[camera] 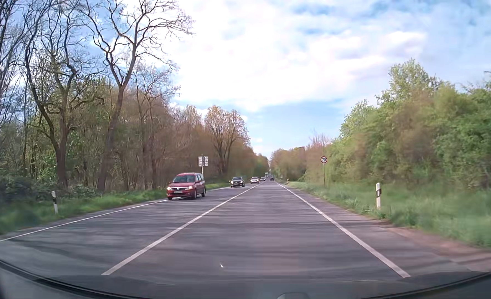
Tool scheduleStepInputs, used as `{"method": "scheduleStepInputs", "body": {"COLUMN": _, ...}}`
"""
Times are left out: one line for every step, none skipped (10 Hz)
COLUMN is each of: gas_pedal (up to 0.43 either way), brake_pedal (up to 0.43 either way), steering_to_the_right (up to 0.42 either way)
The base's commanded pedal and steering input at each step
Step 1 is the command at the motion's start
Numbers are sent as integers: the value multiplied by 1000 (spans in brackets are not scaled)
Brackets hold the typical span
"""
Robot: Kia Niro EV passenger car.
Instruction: Follow the waypoints while adhering to traffic rules and regulations
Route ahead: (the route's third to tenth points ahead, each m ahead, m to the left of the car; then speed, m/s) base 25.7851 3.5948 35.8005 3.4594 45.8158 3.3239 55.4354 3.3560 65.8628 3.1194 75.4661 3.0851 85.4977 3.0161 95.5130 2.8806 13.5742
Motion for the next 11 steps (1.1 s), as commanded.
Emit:
{"method": "scheduleStepInputs", "body": {"gas_pedal": 150, "brake_pedal": 0, "steering_to_the_right": 0}}
{"method": "scheduleStepInputs", "body": {"gas_pedal": 150, "brake_pedal": 0, "steering_to_the_right": 0}}
{"method": "scheduleStepInputs", "body": {"gas_pedal": 150, "brake_pedal": 0, "steering_to_the_right": 0}}
{"method": "scheduleStepInputs", "body": {"gas_pedal": 150, "brake_pedal": 0, "steering_to_the_right": 0}}
{"method": "scheduleStepInputs", "body": {"gas_pedal": 150, "brake_pedal": 0, "steering_to_the_right": 0}}
{"method": "scheduleStepInputs", "body": {"gas_pedal": 150, "brake_pedal": 0, "steering_to_the_right": 0}}
{"method": "scheduleStepInputs", "body": {"gas_pedal": 150, "brake_pedal": 0, "steering_to_the_right": 0}}
{"method": "scheduleStepInputs", "body": {"gas_pedal": 150, "brake_pedal": 0, "steering_to_the_right": 0}}
{"method": "scheduleStepInputs", "body": {"gas_pedal": 150, "brake_pedal": 0, "steering_to_the_right": 0}}
{"method": "scheduleStepInputs", "body": {"gas_pedal": 150, "brake_pedal": 0, "steering_to_the_right": 0}}
{"method": "scheduleStepInputs", "body": {"gas_pedal": 150, "brake_pedal": 0, "steering_to_the_right": 0}}
